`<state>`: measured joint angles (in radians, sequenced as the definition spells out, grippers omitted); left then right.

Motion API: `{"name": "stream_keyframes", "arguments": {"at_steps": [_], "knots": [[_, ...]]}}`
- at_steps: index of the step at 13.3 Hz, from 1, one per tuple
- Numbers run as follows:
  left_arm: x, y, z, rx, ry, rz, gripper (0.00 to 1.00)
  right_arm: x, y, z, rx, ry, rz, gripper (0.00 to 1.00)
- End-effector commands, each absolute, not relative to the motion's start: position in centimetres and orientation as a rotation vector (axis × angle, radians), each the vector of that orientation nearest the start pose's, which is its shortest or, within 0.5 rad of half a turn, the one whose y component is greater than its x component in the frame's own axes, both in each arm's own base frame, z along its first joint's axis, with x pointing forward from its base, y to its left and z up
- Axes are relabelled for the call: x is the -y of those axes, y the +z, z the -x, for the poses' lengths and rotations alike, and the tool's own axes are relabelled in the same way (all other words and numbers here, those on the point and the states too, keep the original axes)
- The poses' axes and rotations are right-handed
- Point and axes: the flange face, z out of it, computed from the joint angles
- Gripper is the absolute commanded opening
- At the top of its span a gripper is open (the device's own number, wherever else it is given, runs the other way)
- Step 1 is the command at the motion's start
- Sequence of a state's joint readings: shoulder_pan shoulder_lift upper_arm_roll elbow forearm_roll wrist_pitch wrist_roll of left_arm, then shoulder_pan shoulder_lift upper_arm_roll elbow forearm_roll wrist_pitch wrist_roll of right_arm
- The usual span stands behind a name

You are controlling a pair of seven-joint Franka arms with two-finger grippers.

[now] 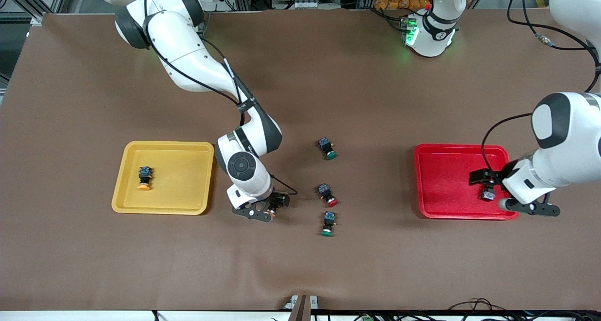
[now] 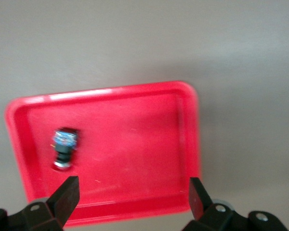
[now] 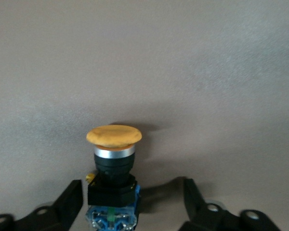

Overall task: Place red and yellow buttons in trays
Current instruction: 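Release both buttons into the trays and lift both grippers, then grasp the second yellow button with the right gripper while the left grasps red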

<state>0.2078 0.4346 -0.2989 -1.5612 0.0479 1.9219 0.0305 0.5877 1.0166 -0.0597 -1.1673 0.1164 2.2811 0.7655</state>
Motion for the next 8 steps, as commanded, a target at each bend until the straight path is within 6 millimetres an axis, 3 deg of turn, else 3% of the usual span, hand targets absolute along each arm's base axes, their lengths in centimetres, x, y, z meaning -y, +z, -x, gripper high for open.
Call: {"name": "stream_keyframes", "arguments": {"at_steps": [1,3,5,8], "knots": [[8.2,42.5,-66.5,-0.072,0.140,3.217,1.00,-41.0,18.2,-66.2,-0.451,-0.119,3.012,0.01],[13.5,43.6,-65.8,0.007,0.140,3.208,1.00,-40.9,18.3,-66.3,-0.455,-0.122,3.011,0.00],[19.4,43.2,-64.4,0.120,0.134,3.153,1.00,-40.8,19.0,-66.4,-0.453,-0.120,3.013,0.00],[28.1,41.5,-62.4,0.287,0.125,3.098,1.00,-40.0,22.6,-66.8,-0.466,-0.081,3.028,0.00]]}}
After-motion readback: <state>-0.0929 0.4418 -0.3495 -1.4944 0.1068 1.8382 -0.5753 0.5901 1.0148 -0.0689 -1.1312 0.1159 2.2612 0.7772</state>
